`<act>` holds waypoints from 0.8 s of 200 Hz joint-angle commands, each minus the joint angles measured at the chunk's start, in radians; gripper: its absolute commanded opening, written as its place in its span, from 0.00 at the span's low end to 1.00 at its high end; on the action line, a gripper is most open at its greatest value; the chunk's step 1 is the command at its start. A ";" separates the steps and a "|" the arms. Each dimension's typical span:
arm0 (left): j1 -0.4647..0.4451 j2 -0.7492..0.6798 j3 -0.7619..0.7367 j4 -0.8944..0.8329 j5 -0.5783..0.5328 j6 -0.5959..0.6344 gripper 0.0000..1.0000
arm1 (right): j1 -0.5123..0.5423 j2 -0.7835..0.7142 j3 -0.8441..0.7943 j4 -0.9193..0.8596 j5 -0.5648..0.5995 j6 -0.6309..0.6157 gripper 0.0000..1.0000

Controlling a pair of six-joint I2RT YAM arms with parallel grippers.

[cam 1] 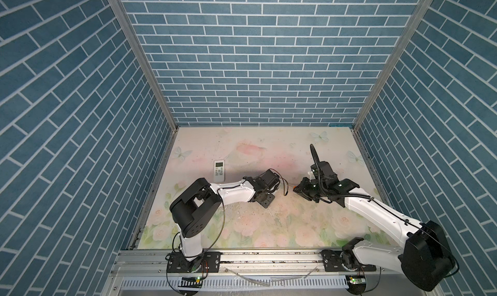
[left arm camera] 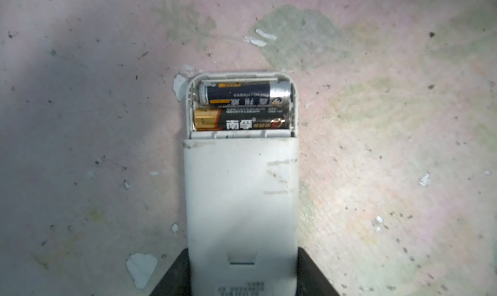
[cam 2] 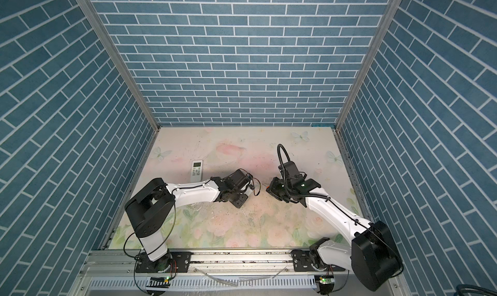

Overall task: Unload the batteries from the remote control
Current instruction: 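Grip the remote with the left gripper while lowering the screwdriver tip to the batteries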

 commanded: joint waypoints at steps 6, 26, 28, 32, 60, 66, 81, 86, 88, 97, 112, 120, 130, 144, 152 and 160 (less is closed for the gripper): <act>-0.013 0.033 -0.031 -0.060 0.033 0.001 0.46 | 0.019 0.010 -0.019 0.066 -0.006 0.060 0.00; -0.017 0.029 -0.039 -0.051 0.030 -0.006 0.45 | 0.031 0.030 -0.014 0.080 -0.008 0.060 0.00; -0.018 0.029 -0.041 -0.051 0.030 -0.006 0.45 | 0.033 0.032 -0.014 0.083 -0.009 0.062 0.00; -0.019 0.028 -0.043 -0.049 0.028 -0.006 0.45 | 0.035 0.035 -0.015 0.088 -0.010 0.063 0.00; -0.023 0.030 -0.046 -0.043 0.023 -0.009 0.45 | 0.051 0.045 -0.019 0.115 -0.007 0.077 0.00; -0.023 0.030 -0.047 -0.043 0.022 -0.009 0.45 | 0.055 0.048 -0.022 0.121 -0.007 0.081 0.00; -0.024 0.032 -0.047 -0.040 0.025 -0.010 0.45 | 0.062 0.054 -0.030 0.141 -0.004 0.090 0.00; -0.025 0.032 -0.048 -0.040 0.024 -0.010 0.45 | 0.064 0.058 -0.034 0.149 -0.005 0.095 0.00; -0.025 0.032 -0.048 -0.039 0.024 -0.010 0.45 | 0.065 0.058 -0.034 0.153 -0.005 0.095 0.00; -0.027 0.031 -0.048 -0.040 0.025 -0.010 0.45 | 0.068 0.065 -0.039 0.168 -0.007 0.102 0.00; -0.030 0.032 -0.051 -0.038 0.022 -0.011 0.45 | 0.076 0.074 -0.041 0.178 -0.004 0.108 0.00; -0.030 0.032 -0.051 -0.038 0.022 -0.010 0.45 | 0.079 0.080 -0.041 0.183 -0.004 0.109 0.00; -0.031 0.033 -0.051 -0.036 0.023 -0.010 0.45 | 0.083 0.086 -0.043 0.187 -0.002 0.110 0.00; -0.031 0.033 -0.051 -0.037 0.023 -0.011 0.45 | 0.084 0.091 -0.049 0.193 -0.002 0.113 0.00; -0.031 0.035 -0.051 -0.036 0.023 -0.011 0.45 | 0.084 0.092 -0.053 0.196 -0.001 0.115 0.00; -0.030 0.035 -0.050 -0.036 0.022 -0.011 0.45 | 0.084 0.091 -0.058 0.196 0.003 0.118 0.00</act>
